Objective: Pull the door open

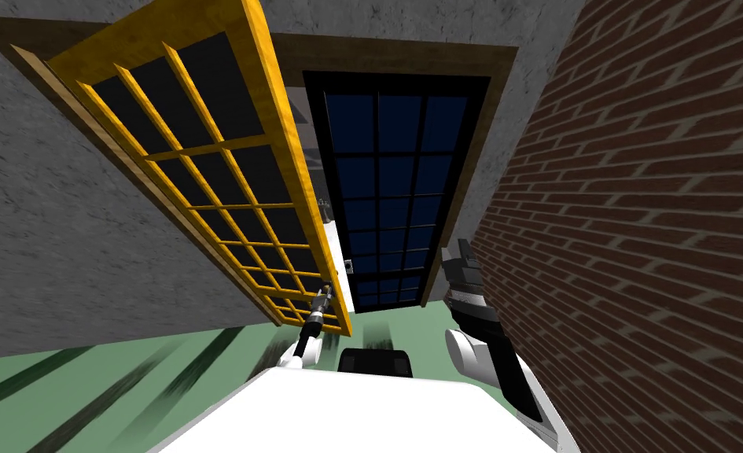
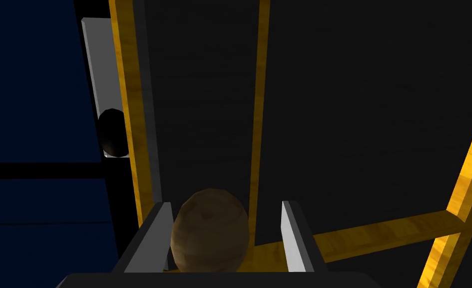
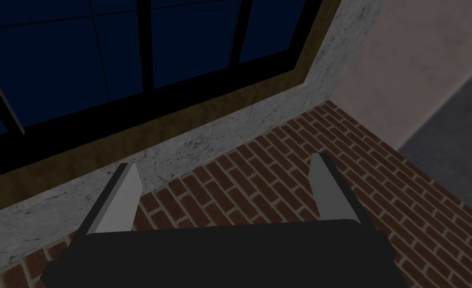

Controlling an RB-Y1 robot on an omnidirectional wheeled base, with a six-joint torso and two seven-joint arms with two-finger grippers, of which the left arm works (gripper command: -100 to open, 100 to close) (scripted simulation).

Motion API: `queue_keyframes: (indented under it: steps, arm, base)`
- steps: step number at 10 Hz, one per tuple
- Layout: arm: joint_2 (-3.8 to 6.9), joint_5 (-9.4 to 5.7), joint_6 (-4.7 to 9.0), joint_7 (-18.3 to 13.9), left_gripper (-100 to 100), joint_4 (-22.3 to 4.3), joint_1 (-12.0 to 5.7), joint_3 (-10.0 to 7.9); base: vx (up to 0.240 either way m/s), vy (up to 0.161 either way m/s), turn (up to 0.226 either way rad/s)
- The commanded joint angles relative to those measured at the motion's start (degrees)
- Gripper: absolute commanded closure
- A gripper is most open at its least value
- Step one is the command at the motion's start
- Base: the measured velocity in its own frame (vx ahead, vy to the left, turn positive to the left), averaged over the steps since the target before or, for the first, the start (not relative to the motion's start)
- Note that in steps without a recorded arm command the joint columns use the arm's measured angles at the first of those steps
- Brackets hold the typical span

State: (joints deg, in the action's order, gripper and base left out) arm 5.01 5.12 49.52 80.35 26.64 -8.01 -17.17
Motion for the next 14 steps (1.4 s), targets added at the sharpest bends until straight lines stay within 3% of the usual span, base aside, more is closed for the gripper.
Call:
queue_keyframes:
  steps: [1, 3, 4, 6, 7, 9, 10, 14]
  arm:
    - [0.19, -0.08, -1.76, -0.1, 100, 2.1, 2.07, -0.29]
    - [0.19, -0.08, -1.76, -0.1, 100, 2.1, 2.07, -0.29]
    - [0.64, -0.56, -1.85, -1.7, 100, 1.8, 3.02, -0.31]
    - [0.64, -0.56, -1.33, -1.7, 100, -0.4, 1.91, -0.31]
    - [0.64, -0.56, -1.59, -1.7, 100, -0.8, 2.3, -0.31]
    - [1.1, -1.05, -1.94, -3.3, 100, 1.5, 3.97, -0.34]
    - [0.75, -0.05, -3.31, -2.8, -100, 4.5, 4.57, 0.76]
    - [2.47, 2.58, -1.39, -3.9, -100, 5.9, 3.25, 4.47]
  base:
    - [-0.009, 0.009, -0.001]
    - [0.011, 0.005, -0.003]
    - [-0.078, 0.004, 0.001]
    - [-0.079, -0.006, 0.013]
    - [-0.013, -0.005, 0.002]
    - [-0.043, 0.015, 0.053]
    - [-0.142, 0.01, -0.089]
    - [-0.216, 0.01, -0.158]
